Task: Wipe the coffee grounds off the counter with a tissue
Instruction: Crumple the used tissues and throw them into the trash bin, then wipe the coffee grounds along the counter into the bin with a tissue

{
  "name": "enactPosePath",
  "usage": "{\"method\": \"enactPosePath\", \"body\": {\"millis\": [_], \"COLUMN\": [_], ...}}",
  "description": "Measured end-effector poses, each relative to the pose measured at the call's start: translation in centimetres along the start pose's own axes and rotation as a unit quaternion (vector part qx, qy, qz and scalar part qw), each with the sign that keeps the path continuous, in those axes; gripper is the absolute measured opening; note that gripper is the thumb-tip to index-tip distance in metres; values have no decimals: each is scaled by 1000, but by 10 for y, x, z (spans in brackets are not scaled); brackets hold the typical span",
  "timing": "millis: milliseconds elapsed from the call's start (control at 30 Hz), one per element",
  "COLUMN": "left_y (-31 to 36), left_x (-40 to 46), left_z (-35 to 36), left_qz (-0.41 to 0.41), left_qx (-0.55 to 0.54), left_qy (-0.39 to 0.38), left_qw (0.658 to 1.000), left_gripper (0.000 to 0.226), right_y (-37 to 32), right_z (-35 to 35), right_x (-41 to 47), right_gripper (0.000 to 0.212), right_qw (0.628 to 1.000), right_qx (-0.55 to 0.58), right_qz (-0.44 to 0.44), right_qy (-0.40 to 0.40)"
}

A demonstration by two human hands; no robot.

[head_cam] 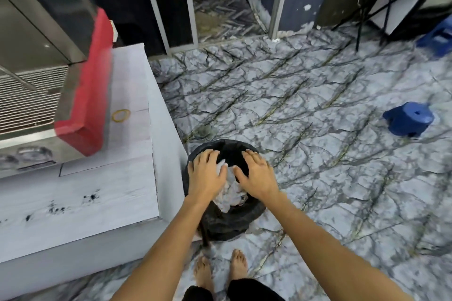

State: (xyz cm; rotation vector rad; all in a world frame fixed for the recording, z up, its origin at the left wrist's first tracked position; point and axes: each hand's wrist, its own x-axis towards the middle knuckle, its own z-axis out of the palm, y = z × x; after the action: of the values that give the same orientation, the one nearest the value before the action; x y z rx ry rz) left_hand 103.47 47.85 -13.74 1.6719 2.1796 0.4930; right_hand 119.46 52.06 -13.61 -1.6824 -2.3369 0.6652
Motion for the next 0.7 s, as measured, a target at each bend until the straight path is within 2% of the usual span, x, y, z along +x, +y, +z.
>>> {"method": "enactPosePath", "body": {"millis": [367, 700], "left_y": [-14, -77], "left_x": [-20, -73], "left_z": [-78, -121], "left_qz": [4, -74], "left_qx": [6, 8], "left_qy": [105, 170], "left_qw": [994, 983], "left_gripper": [54, 46], "right_y": [-67, -148], "right_z": [-35, -11], "right_x": [2, -11], "right_gripper": [69, 72], "right_qw": [993, 977], "right_qx": [-35, -23], "right_qz": [-106, -213], "right_qy": [22, 11]}}
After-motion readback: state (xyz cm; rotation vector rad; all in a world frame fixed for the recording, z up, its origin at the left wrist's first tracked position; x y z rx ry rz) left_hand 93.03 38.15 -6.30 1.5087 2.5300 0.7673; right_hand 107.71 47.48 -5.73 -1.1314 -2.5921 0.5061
